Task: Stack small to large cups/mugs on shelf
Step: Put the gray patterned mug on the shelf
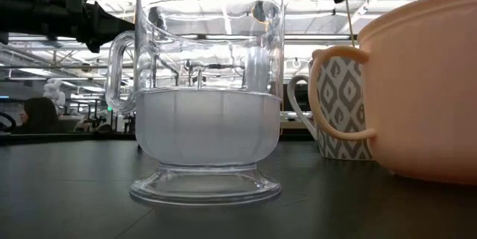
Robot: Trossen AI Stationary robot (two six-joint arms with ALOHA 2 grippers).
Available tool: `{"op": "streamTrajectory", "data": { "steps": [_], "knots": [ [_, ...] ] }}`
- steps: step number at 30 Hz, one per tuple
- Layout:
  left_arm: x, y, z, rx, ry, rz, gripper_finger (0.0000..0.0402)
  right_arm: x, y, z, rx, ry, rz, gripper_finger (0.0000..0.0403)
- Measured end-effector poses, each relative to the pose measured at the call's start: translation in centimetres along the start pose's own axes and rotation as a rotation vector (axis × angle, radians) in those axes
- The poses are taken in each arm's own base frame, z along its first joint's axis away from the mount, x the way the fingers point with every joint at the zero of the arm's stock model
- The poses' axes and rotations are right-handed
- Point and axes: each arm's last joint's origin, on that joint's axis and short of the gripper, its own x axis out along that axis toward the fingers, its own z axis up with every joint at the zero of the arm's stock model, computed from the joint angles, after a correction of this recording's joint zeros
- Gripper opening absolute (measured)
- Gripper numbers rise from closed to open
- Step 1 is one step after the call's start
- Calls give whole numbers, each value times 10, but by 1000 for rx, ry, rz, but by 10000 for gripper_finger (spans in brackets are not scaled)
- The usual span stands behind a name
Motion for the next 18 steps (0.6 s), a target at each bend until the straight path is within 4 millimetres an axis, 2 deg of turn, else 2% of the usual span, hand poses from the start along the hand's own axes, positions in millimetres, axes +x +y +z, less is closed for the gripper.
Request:
{"op": "streamTrajectory", "data": {
  "steps": [5,10,18],
  "knots": [
    [0,0,0,0,1,0,24,11,0,13,20,78,2,0],
    [0,0,0,0,0,0,24,21,0,18,52,134,2,0],
    [0,0,0,5,1,0,24,36,0,26,108,361,-7,0]
  ]
}}
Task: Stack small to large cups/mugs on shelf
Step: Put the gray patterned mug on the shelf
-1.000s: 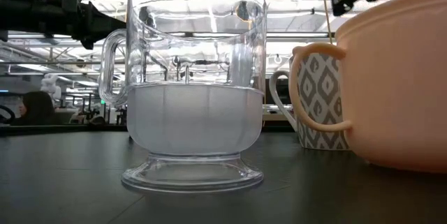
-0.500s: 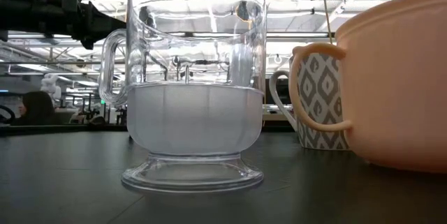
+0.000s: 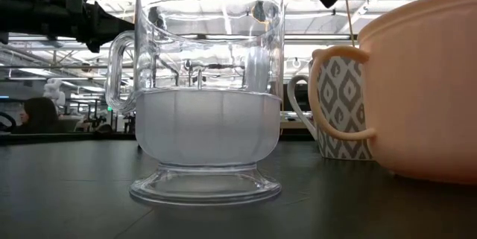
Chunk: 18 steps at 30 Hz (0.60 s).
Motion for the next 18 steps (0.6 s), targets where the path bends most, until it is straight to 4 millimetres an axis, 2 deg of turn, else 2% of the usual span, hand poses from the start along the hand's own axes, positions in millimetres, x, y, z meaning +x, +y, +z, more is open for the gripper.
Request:
{"op": "streamTrajectory", "data": {
  "steps": [7,18],
  "knots": [
    [0,0,0,0,0,0,24,1,1,7,76,130,-15,0],
    [0,0,0,0,1,0,24,1,0,-4,264,278,-60,0]
  ]
}}
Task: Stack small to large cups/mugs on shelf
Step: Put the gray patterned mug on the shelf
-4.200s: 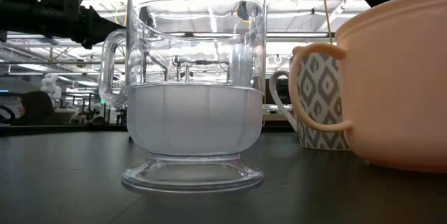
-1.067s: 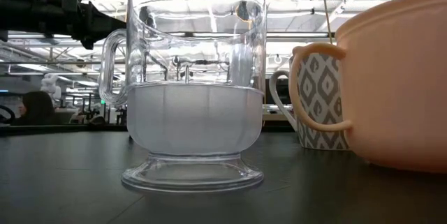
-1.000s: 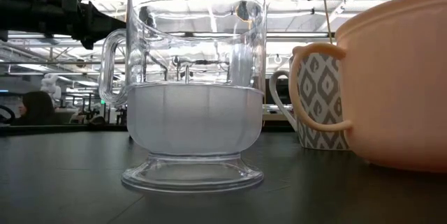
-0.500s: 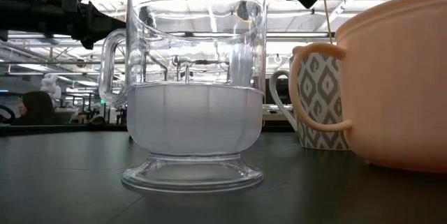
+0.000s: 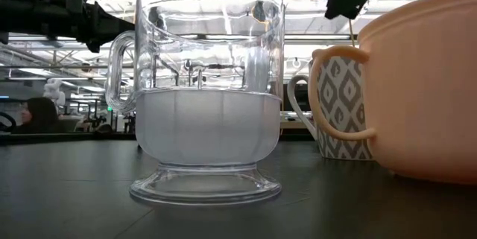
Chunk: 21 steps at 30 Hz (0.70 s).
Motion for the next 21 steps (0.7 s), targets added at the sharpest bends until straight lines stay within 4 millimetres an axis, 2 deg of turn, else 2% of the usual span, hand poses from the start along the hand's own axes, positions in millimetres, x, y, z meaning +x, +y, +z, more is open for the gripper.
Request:
{"op": "streamTrajectory", "data": {
  "steps": [13,21],
  "knots": [
    [0,0,0,0,0,-1,24,29,2,-3,38,118,-14,0],
    [0,0,0,-1,2,0,24,30,6,-4,34,143,60,0]
  ]
}}
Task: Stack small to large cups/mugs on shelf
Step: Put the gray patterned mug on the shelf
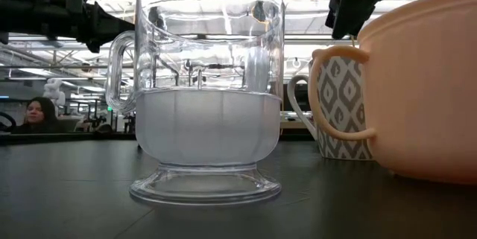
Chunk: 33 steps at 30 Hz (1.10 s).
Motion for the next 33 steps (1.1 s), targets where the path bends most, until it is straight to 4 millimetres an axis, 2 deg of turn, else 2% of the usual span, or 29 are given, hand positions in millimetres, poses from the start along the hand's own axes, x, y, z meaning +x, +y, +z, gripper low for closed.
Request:
{"op": "streamTrajectory", "data": {
  "steps": [7,19,26,33],
  "knots": [
    [0,0,0,1,3,0,24,1,9,-2,-49,-3,25,19],
    [0,0,-1,1,5,-1,24,1,10,-3,6,-3,23,112],
    [0,0,-1,1,5,-1,24,18,4,-12,62,3,20,148],
    [0,0,0,0,-2,-1,24,26,-7,-20,92,36,-9,155]
  ]
}}
